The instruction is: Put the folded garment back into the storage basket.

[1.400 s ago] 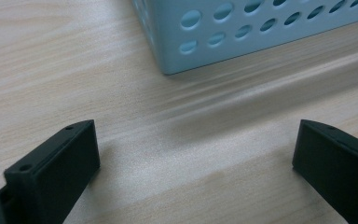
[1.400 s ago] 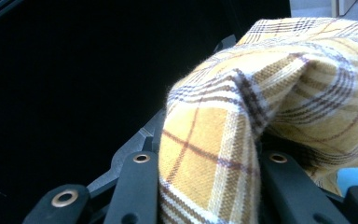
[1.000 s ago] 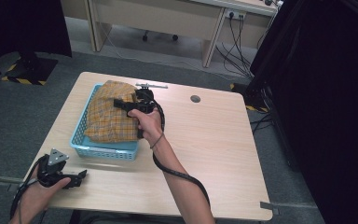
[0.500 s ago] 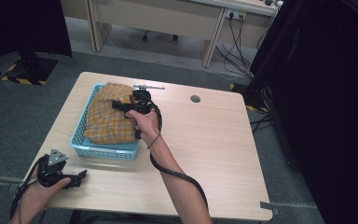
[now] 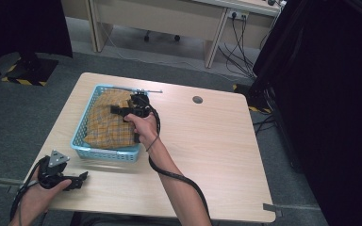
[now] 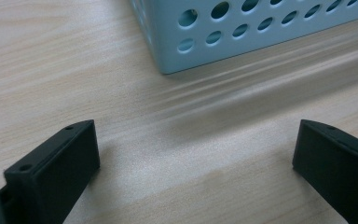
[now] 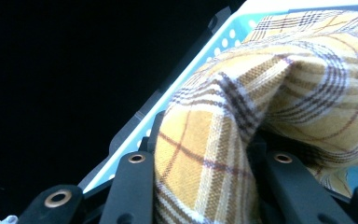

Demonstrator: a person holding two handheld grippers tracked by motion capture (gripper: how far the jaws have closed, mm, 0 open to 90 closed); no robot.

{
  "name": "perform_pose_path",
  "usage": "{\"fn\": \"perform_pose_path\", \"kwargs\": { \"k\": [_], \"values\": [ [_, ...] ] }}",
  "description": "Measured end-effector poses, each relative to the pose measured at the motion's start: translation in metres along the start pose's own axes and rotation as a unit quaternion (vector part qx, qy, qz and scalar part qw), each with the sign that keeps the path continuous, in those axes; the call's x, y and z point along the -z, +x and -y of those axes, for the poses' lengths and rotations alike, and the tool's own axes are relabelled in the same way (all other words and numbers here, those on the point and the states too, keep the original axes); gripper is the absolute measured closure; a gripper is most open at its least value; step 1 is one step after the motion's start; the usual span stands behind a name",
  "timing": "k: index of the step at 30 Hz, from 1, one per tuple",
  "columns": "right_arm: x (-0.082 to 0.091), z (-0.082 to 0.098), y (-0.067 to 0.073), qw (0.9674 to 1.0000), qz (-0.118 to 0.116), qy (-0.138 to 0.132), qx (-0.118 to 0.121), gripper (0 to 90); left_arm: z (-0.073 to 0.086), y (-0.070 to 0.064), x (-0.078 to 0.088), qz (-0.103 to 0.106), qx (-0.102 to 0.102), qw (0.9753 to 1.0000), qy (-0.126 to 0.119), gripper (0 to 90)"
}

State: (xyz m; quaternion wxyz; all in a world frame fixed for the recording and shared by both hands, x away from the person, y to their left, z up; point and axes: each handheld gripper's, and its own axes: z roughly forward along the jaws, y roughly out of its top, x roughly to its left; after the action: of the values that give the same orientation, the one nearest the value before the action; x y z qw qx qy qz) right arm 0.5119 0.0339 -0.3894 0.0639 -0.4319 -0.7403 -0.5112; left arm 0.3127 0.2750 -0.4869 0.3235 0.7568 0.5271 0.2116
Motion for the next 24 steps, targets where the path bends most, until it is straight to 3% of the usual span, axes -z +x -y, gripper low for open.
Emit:
{"fn": "perform_pose_path", "kwargs": {
  "k": [5,14,24],
  "values": [
    [-0.003,0.004,-0.002,1.0000,0.004,0.009,0.001,64.8,0.000,0.000,0.000,0.000,0.000,1.0000,0.000,0.0],
    [-0.001,0.003,-0.002,0.9991,0.024,0.022,0.026,59.7,0.000,0.000,0.000,0.000,0.000,1.0000,0.000,0.0],
    [0.004,0.006,-0.011,0.9973,0.047,0.041,0.038,55.7,0.000,0.000,0.000,-0.002,-0.002,1.0000,-0.001,0.0]
  ]
}}
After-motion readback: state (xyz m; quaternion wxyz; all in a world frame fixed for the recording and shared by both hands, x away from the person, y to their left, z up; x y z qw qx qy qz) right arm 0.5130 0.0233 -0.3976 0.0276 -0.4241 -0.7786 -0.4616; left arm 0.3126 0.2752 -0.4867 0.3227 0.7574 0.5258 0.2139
